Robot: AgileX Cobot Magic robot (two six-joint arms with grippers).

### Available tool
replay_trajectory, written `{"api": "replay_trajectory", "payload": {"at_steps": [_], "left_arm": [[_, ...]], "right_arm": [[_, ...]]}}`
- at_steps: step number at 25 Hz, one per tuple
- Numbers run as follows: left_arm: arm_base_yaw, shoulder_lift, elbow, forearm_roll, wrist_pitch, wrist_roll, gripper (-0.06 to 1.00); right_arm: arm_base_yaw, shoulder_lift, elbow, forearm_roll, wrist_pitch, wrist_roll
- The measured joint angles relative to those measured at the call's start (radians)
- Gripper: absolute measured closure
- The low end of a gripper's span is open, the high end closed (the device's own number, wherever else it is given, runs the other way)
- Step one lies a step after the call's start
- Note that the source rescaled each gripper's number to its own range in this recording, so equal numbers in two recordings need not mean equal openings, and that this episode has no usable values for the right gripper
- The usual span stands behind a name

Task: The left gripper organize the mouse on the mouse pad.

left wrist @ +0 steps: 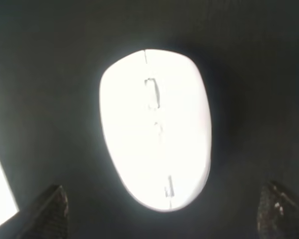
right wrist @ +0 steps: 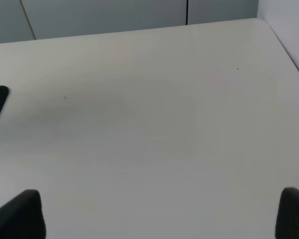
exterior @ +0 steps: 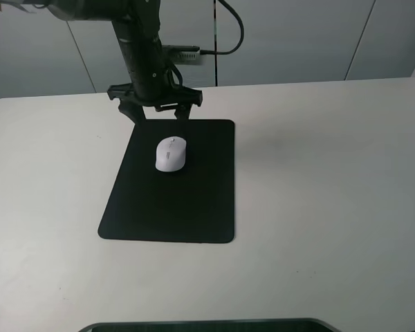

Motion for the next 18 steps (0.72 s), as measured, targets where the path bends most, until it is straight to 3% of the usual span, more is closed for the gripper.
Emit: {"api": "replay_trajectory", "payload": {"at_steps": [3,9,18], "left_arm": [[0.0,-0.029,-0.03,0.011,0.046,0.0,0.04],[0.0,-0.114,-0.04,0.021,0.055,0.066,0.01],[0.0,-0.284,-0.041,0.021,0.059,0.079,0.01]], "right_arm": [[0.0,0.0,0.0,0.0,0.0,0.0],[0.0,0.0,0.0,0.0,0.0,0.0],[0.0,0.0,0.0,0.0,0.0,0.0]]}}
